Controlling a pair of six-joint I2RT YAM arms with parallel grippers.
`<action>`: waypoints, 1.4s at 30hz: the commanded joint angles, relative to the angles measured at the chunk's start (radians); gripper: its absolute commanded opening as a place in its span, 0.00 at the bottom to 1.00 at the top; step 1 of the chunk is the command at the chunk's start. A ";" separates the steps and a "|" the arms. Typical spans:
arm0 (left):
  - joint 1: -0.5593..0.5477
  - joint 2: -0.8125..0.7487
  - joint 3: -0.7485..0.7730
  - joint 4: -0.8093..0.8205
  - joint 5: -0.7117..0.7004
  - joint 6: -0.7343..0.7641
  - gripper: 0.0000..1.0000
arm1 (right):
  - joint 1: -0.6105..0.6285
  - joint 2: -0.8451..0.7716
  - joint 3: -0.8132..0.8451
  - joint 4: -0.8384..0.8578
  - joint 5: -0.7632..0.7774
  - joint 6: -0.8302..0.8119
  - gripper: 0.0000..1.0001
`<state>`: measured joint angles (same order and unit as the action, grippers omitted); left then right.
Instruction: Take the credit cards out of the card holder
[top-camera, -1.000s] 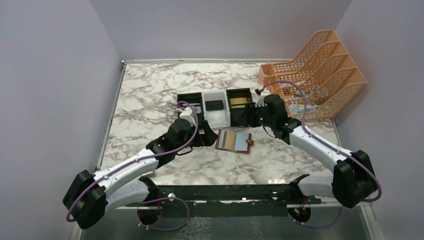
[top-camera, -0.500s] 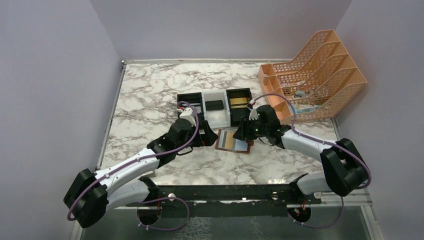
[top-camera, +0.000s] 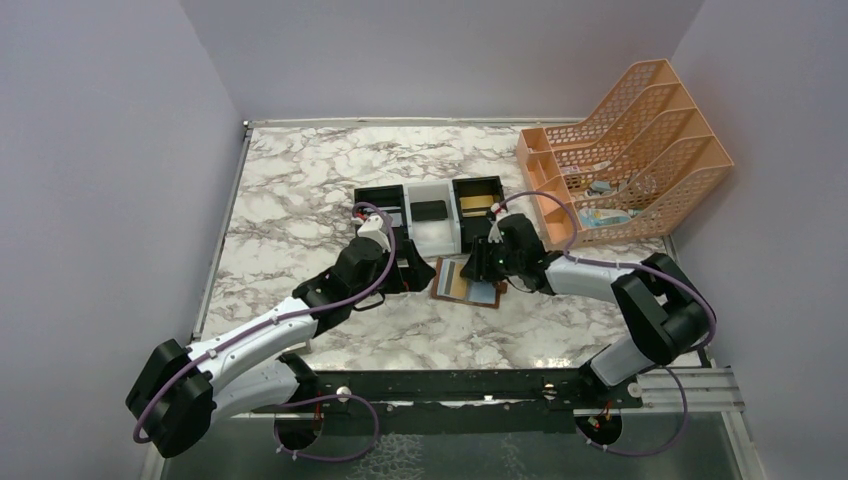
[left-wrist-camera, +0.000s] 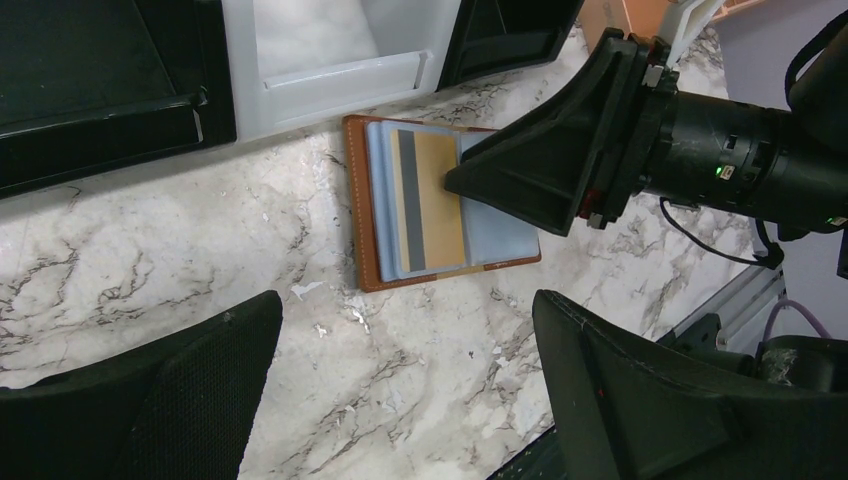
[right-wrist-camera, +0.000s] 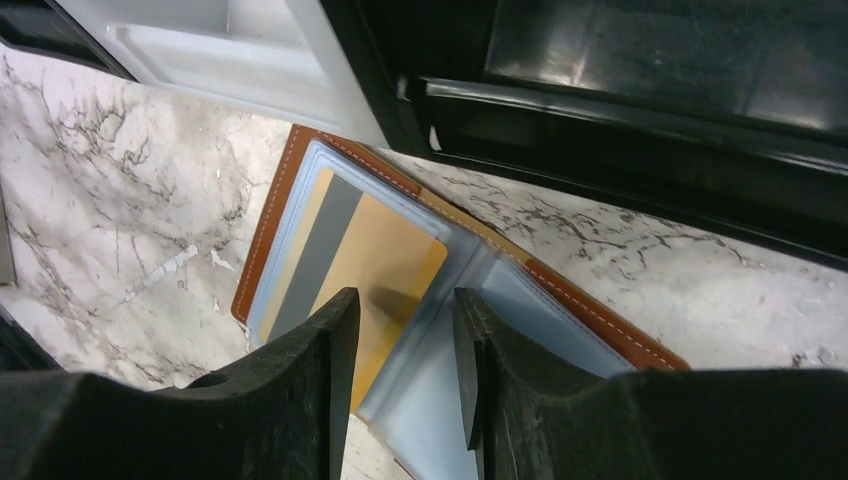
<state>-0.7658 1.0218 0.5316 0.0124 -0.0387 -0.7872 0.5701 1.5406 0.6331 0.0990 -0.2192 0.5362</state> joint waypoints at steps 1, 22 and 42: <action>0.005 -0.003 0.003 -0.005 -0.015 -0.006 0.99 | 0.042 0.047 0.031 0.034 -0.003 -0.045 0.40; 0.005 0.145 0.015 0.043 0.112 0.062 0.83 | 0.076 0.033 0.058 0.001 -0.158 -0.139 0.34; -0.046 0.361 0.034 0.242 0.133 0.006 0.48 | 0.073 0.040 0.014 0.043 -0.084 -0.098 0.25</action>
<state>-0.7937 1.3682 0.5560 0.1574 0.1207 -0.7521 0.6361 1.5925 0.6903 0.1005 -0.3481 0.4053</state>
